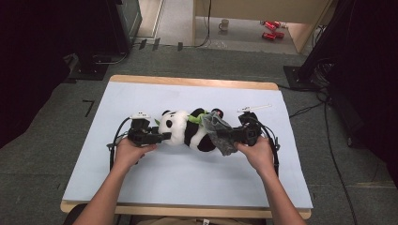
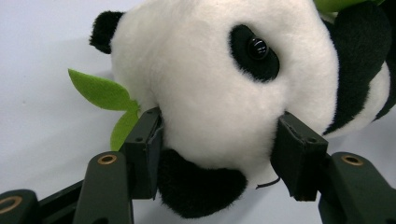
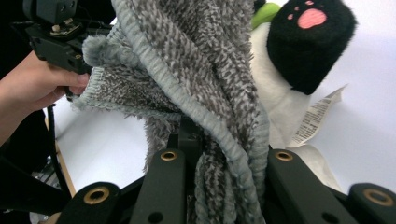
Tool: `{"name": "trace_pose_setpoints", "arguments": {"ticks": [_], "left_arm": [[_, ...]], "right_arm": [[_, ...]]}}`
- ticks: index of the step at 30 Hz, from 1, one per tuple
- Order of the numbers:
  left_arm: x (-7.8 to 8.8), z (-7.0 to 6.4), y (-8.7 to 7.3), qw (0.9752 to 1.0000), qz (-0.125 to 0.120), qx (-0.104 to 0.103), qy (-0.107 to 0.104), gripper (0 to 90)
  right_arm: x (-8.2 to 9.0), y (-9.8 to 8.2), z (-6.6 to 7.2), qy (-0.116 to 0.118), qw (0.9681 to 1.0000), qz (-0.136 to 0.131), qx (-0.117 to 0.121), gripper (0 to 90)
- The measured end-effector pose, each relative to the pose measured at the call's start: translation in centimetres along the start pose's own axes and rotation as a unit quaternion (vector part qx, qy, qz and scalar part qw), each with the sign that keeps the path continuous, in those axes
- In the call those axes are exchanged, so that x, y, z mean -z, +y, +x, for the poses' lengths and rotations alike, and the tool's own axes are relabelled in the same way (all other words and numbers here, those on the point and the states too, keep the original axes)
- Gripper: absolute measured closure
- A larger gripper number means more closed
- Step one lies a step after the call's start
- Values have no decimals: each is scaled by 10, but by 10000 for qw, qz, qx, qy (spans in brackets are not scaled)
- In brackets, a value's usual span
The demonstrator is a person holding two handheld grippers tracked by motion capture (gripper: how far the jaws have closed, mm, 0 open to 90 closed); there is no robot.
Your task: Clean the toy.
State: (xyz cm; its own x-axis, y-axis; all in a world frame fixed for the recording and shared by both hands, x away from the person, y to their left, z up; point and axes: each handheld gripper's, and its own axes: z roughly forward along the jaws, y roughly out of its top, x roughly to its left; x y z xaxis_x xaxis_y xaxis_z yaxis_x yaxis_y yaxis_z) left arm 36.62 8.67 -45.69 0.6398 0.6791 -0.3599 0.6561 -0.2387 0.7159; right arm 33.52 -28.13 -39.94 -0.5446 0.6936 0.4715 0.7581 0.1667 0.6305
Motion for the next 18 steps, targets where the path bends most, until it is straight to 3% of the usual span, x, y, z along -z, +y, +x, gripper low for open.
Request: {"name": "trace_pose_setpoints", "arguments": {"ticks": [7,9,11,14,18], "left_arm": [[0,1,0,10000,4,2,-6,412],[0,1,0,10000,7,25,-3,412],[0,2,0,10000,6,48,-22,411],[0,2,0,10000,2,53,-22,411],[0,3,0,10000,-8,71,-37,411]], "right_arm": [[2,-1,-7,-77,9998,-21,-159,771],[3,-2,-11,-245,9995,62,-211,774],[-2,-5,-14,-520,9979,327,-196,775],[-5,-7,-19,-417,9979,364,-334,775],[6,0,-12,-279,9990,149,-309,774]]}}
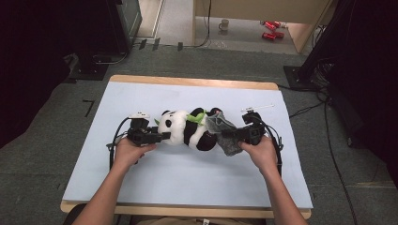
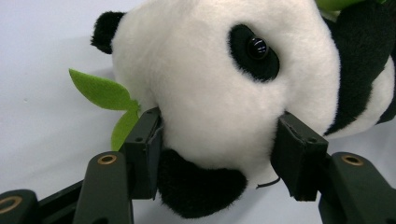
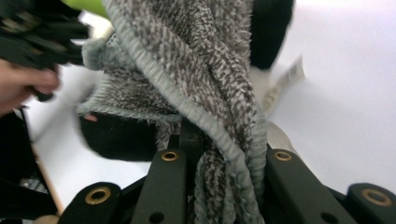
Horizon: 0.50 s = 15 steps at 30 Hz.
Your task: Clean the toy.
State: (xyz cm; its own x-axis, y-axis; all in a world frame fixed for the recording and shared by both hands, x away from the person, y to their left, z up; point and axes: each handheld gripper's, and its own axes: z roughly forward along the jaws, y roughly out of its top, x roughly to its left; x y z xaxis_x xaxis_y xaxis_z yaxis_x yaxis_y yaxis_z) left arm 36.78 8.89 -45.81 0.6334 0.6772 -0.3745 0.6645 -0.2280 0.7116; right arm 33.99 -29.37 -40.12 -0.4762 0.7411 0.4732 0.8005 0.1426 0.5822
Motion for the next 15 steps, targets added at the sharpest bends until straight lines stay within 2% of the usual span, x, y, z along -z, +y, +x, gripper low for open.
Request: {"name": "trace_pose_setpoints", "arguments": {"ticks": [5,8,11,15], "left_arm": [[0,-1,0,10000,-3,2,24,411],[0,-1,0,10000,-2,-12,21,411],[0,-2,-1,10000,-8,-33,38,411],[0,-3,-3,9999,48,-112,71,410]], "right_arm": [[21,11,19,195,9991,-340,190,774],[26,14,33,316,9978,-473,348,773],[17,15,43,432,9972,-421,437,772],[-7,12,46,444,9976,-55,523,767]]}}
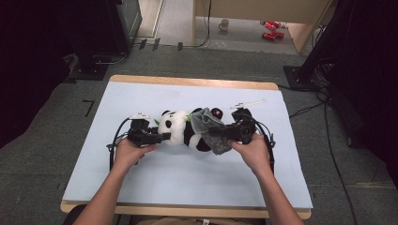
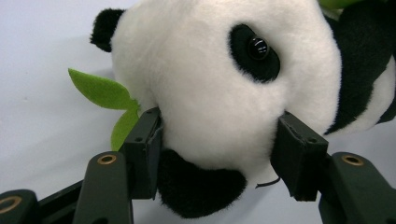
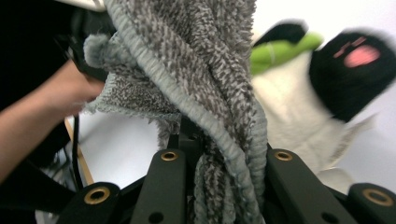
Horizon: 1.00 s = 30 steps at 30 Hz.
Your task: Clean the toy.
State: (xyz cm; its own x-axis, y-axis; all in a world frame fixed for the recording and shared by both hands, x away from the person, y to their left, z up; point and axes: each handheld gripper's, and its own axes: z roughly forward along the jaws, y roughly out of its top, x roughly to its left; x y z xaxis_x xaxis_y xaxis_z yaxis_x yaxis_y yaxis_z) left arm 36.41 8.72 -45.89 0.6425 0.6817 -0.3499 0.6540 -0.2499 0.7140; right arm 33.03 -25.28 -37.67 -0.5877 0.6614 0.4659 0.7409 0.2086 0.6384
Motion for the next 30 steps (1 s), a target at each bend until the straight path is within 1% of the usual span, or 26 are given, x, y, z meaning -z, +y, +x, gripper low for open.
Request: {"name": "trace_pose_setpoints", "arguments": {"ticks": [2,3,5,7,9,11,12,13,14,15,19,20,23,25,27,30], "left_arm": [[0,-1,-1,10000,42,-45,12,410],[0,-1,-1,10000,48,-55,10,409],[0,-1,-1,10000,48,-57,9,409],[0,-1,-1,10000,47,-57,9,409],[0,-1,-1,10000,57,-59,2,409],[0,-1,-1,10000,60,-57,-4,409],[0,-1,-1,10000,59,-50,-7,409],[0,0,-1,10000,60,-42,-15,408],[0,0,-1,10000,52,-29,-21,408],[0,0,-1,10000,48,-18,-26,408],[1,1,0,10000,10,33,-29,409],[1,1,0,10000,6,37,-44,409],[1,0,2,9999,-5,89,-51,416],[2,-1,4,9999,9,95,-52,426],[3,-4,6,9999,36,131,-78,448],[3,-8,8,9997,112,173,-110,464]], "right_arm": [[-8,-3,-3,20,9999,137,-40,759],[-9,-4,-5,-25,9999,159,-28,756],[-8,-6,-10,-179,9998,123,6,756],[-5,-8,-18,-233,9996,97,-135,758],[-3,-11,-26,-321,9992,112,-226,761],[-2,-14,-32,-347,9988,182,-300,762],[-3,-16,-34,-359,9986,211,-316,762],[-3,-17,-36,-399,9985,251,-275,763],[-4,-17,-38,-473,9980,305,-276,763],[-5,-18,-39,-498,9978,349,-278,764],[-3,-18,-45,-523,9975,348,-324,764],[-1,-18,-45,-557,9973,327,-361,765],[8,-15,-44,-602,9972,241,-364,765],[15,-11,-40,-545,9979,76,-347,765],[23,-7,-33,-493,9983,-93,-294,764],[32,1,-18,-324,9989,-292,-152,764]]}}
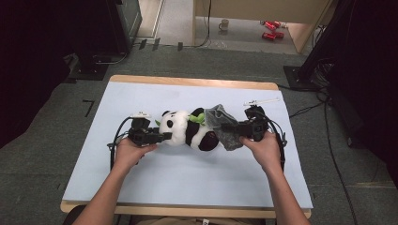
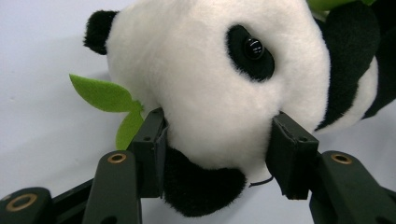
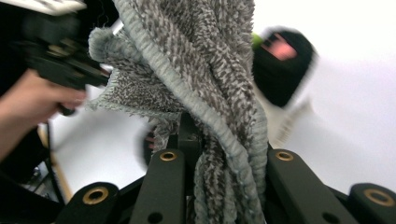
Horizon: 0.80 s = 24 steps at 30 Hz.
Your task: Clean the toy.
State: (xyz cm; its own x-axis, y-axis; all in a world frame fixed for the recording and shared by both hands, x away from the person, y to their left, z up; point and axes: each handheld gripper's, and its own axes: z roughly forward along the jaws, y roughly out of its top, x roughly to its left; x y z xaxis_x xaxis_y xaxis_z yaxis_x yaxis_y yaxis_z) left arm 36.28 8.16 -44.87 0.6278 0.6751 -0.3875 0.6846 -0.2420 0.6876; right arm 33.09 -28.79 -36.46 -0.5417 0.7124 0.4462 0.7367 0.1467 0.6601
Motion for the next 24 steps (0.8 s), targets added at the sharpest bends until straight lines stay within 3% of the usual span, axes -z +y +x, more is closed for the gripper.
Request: {"name": "trace_pose_setpoints", "arguments": {"ticks": [5,9,13,18,21,24], "left_arm": [[0,-6,-1,9999,44,119,7,464],[2,-11,-4,9999,80,104,48,463],[2,-11,-5,10000,62,8,73,451],[2,-12,-5,9997,-26,-199,104,402],[5,-15,-6,9977,-331,-578,98,346],[9,-15,-7,9956,-462,-817,61,311]], "right_arm": [[-2,5,27,392,9987,-54,320,765],[-21,0,40,527,9974,233,437,765],[-42,-8,39,378,9966,567,469,767],[-48,-12,37,124,9963,601,600,772],[-49,-12,37,-70,9956,596,713,773],[-52,-13,35,-181,9953,561,769,774]]}}
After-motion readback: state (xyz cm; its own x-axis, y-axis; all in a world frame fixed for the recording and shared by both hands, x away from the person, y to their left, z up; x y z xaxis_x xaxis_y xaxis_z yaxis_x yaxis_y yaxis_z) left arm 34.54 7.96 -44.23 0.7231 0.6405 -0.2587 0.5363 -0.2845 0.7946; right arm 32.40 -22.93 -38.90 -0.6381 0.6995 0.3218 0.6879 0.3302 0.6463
